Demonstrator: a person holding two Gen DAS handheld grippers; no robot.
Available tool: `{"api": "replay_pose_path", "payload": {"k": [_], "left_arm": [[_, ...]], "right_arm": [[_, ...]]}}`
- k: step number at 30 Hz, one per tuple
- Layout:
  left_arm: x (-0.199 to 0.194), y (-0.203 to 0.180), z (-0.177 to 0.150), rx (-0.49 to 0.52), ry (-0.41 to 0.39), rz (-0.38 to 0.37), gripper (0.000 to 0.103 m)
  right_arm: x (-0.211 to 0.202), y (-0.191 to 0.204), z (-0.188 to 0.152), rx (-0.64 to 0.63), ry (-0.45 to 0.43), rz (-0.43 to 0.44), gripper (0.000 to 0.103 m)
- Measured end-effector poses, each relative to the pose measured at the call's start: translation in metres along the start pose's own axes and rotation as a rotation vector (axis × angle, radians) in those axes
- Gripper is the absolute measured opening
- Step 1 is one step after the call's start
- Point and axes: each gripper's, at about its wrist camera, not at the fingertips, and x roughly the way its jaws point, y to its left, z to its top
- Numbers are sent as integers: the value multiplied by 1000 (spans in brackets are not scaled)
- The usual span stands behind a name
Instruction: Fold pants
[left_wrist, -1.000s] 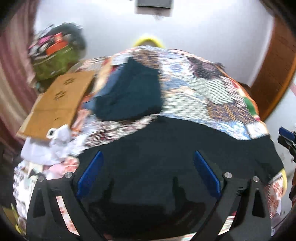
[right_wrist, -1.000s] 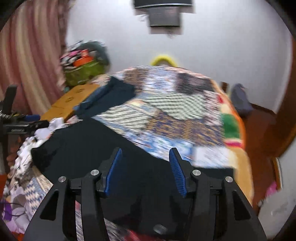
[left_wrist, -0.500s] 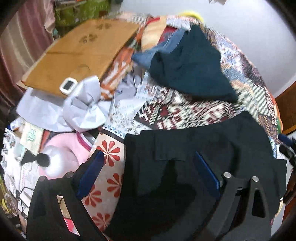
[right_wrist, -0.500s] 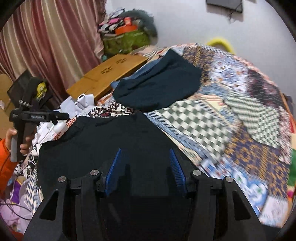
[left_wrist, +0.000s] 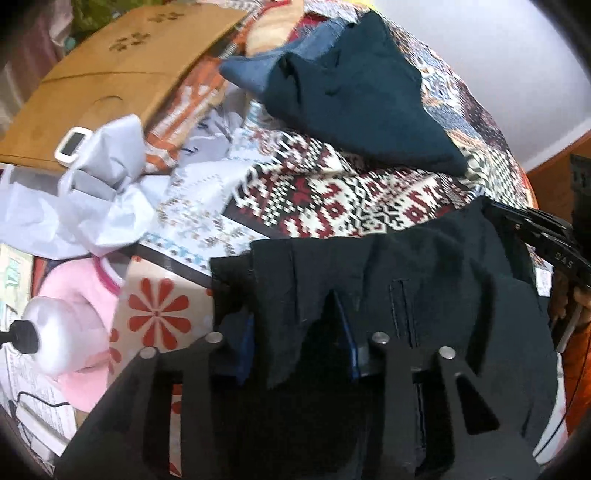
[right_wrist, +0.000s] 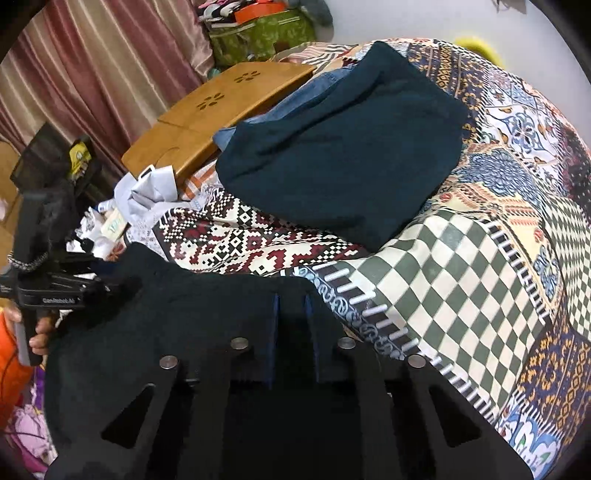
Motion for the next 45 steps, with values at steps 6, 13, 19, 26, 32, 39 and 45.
{"api": "replay_pose_path", "payload": {"k": [6,13,19,26,32,39,45], "left_arm": [[-4,7,1,-14,-57,135,35],[-26,-3,0,7,-89,228,34],[-85,-5,-26,-29,-168,161,55],[-108,-11,-66,-81,-146,88,68],[-100,-8,-97,-158,-70,18,68],[-95,-2,-115,-253,-18,-112,70],[-90,3,-118,-339,23,-194,71]], "right_arm": [[2,3,0,-25,-13,-67,5],[-17,16,-1,-52,-61,-197,6],[-74,15,-24,-17,-120,-162,18],[-113,36,-71,-38,-158,-147,35],[-122,46,-119,-26,-145,-130,40],[-117,42,-160,28,-109,-100,43],[-122,48,-170,15,-125,-114,47]]}}
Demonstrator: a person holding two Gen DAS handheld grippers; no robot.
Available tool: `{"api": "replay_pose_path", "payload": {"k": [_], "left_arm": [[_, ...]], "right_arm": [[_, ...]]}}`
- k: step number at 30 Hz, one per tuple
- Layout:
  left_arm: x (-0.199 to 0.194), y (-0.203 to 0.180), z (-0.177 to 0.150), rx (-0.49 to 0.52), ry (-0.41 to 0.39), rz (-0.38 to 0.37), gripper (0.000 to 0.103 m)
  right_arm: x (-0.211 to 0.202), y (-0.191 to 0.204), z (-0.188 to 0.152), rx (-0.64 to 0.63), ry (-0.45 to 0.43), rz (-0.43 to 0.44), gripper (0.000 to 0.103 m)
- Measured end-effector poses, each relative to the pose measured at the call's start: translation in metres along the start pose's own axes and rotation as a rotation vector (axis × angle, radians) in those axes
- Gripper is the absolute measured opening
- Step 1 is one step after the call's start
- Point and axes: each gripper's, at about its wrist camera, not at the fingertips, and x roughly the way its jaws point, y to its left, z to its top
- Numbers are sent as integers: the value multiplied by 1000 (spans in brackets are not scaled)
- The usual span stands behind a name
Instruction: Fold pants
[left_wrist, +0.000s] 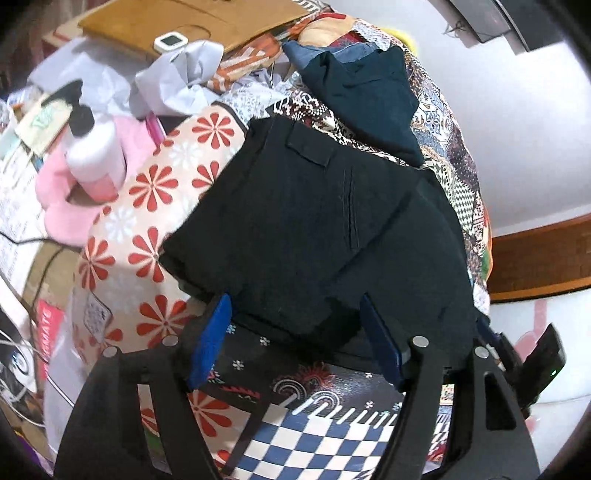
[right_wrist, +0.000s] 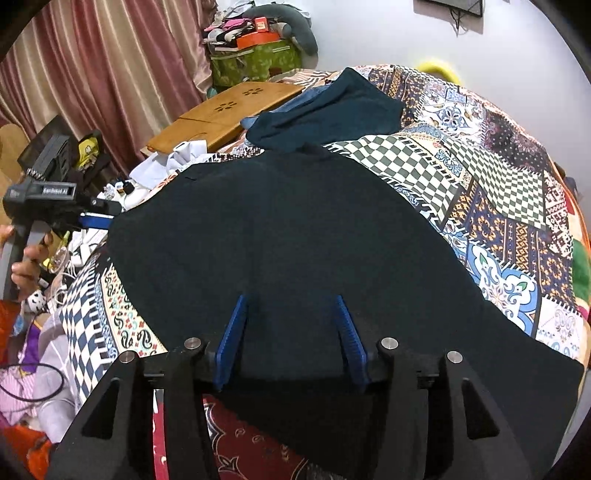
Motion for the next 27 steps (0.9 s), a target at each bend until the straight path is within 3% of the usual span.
{"api": "replay_pose_path", "payload": {"k": [2,7,9,10,12,13,16,19,27], "left_arm": [[4,3,-2,-33,25,-42,71],[2,-9,0,-4,-30,4,68],[4,-13,3,25,-47,38,45],[6,-16,4,42,-55,68,39],[6,-21,4,90,-97,156,17],[4,-23,3,122,-120,196,15],[-9,-40,-8,251,-237,306,14],[-15,-41,-12,270,-281,323,14],[13,-22,-23,289,-211,327,15]], "right_arm": [[0,1,-2,-3,-11,-6,48],[1,0,-5,14,-26,2,48],[1,0,-5,15,-29,4,48],[1,0,-6,16,-31,6,48],[1,0,-7,22,-34,10,48],[1,0,-7,25,-35,12,49],[1,1,-7,27,-36,12,49],[2,0,-6,24,-27,12,49],[2,-1,-3,50,5,23,50]]}}
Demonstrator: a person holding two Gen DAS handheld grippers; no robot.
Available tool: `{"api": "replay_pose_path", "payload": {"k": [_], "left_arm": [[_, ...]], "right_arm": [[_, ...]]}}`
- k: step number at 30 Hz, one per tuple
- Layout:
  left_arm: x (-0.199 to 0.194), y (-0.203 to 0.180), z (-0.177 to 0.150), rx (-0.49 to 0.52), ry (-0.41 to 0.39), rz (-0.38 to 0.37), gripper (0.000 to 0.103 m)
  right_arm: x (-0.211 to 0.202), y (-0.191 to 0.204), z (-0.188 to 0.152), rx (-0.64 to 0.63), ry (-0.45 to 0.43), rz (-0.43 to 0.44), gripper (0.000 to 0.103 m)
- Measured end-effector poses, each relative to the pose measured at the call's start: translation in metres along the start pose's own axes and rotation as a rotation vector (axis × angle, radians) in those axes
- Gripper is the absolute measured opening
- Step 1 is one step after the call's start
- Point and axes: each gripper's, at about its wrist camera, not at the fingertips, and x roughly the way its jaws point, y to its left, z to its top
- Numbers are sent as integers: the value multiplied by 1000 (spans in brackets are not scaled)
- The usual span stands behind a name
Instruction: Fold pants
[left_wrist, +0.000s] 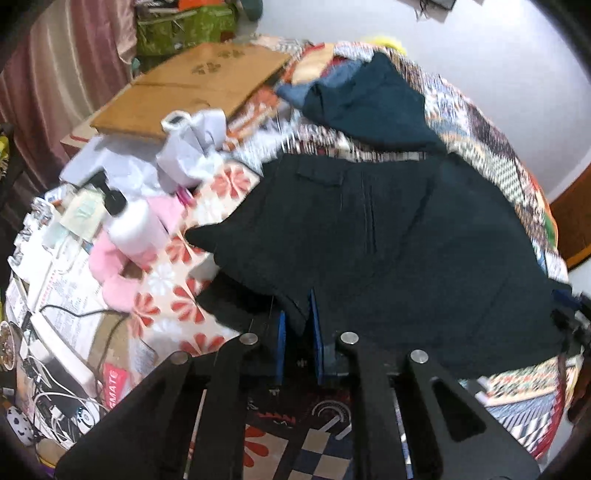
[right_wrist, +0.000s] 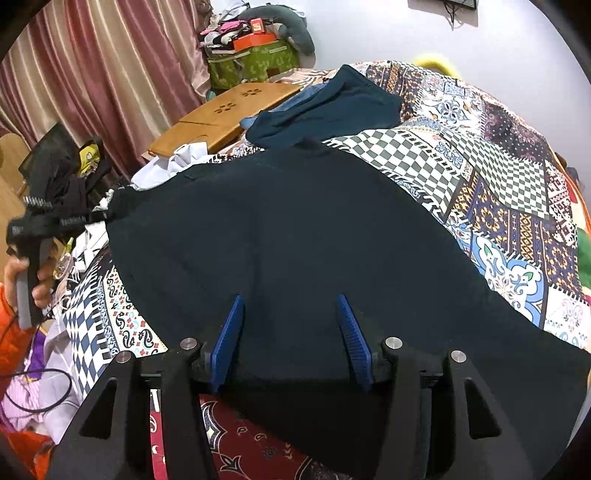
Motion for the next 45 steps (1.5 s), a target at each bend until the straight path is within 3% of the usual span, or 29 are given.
{"api": "replay_pose_path", "payload": {"k": [4,10,13,15,17,23,28,33,38,40,45], "left_arm": [[4,-8,-4,55,-17,39,17],[1,-9,-6,109,-26,62,24],[-4,-9,-8,128,-39,90,35],[-9,-8,-9,143,-52,126,49],[-16,-5,-9,158,-62,149,55],[-42,-2,5,158,-97,155,64],[-60,-24,22,179,-152,107,78],[-65,-62,31,239,-172,58,90],[-48,-103,28,312,-113,6,91],[-39,-114,25,328,-86,-10,91],[-17,-149,20,364,-14,-54,91]], "right_arm": [[-4,-1,15,51,32,18,50],[0,10,48,39,-32,23,51],[18,18,61,31,-20,22,51],[34,26,62,25,7,27,51],[46,32,58,12,42,36,52],[31,36,36,6,9,53,58],[8,37,18,-53,24,52,57],[-10,1,17,66,-4,25,58],[-6,-46,1,231,-2,-116,60],[-9,-63,-14,310,-16,-75,68],[-28,-80,-45,390,-11,-52,69]]}}
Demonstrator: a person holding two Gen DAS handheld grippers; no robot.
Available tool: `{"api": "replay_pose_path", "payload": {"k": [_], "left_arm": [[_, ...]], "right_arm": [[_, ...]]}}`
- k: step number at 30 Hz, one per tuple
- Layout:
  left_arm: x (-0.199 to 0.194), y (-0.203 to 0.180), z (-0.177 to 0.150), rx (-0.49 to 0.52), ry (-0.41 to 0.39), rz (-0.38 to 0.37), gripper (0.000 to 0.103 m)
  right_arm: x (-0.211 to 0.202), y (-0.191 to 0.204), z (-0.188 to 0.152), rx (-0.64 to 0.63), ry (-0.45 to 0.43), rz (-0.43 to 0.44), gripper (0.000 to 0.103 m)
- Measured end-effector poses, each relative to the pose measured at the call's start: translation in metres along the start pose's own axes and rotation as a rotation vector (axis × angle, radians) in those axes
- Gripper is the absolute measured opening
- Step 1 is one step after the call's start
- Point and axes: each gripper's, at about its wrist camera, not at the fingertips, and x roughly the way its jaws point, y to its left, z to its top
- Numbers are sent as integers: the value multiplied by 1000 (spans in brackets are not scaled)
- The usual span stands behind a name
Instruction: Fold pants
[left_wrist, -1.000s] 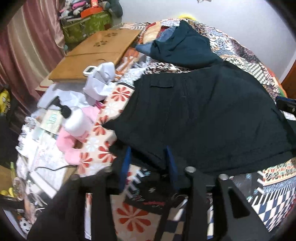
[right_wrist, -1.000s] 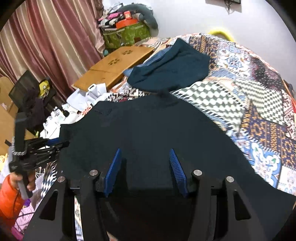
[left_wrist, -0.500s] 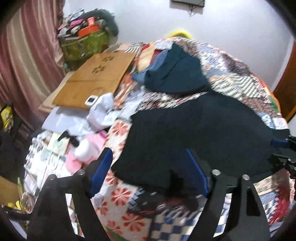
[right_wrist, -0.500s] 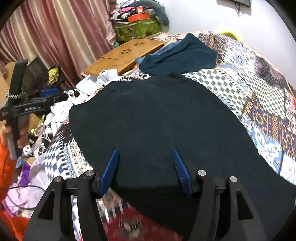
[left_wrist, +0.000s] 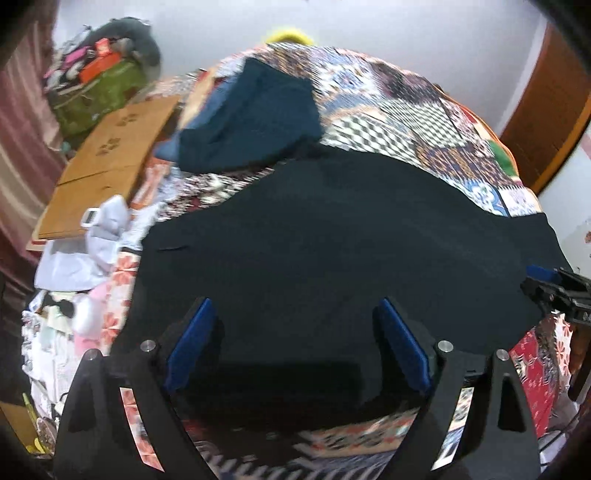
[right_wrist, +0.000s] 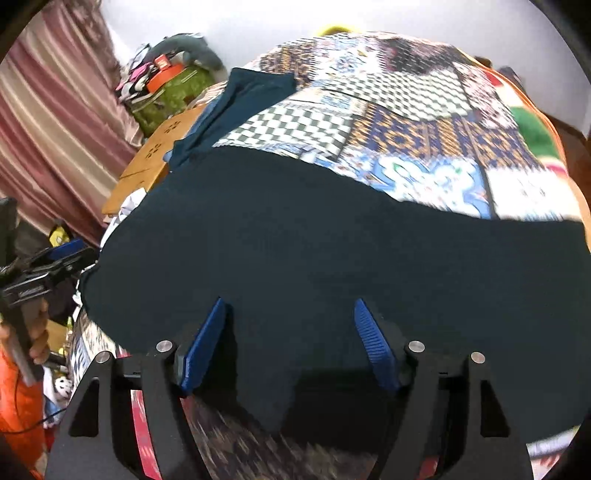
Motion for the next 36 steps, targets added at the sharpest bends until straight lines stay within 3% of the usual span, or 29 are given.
{"api": "replay_pose_path", "payload": {"k": [3,9,16,23,29,34,36], "left_arm": [[8,-20,6,33,18,-32,91],[23,-60,16,92,48,-92,97],[29,-102,21,173,43,-94,103],[31,-119,23,201,40,-79,103],[36,-130,27,200,45,-82,103],[39,-145,31,223,42,-76,103],[40,-150,33,231,43,-78,103]], "right_arm": [[-19,-14,-16,38,-3,-31,69],[-68,-54,-56,215,-128,-121,69],[-99,-98,-96,437,-205,-141,69],[-97,-123,-95,538,-271,-76,69],[-94,-121,-79,508,-322,-118,66],[-96,-131,-66,478,-339,-162,38],[-95,-136,-62,481,-328,-163,16]]}}
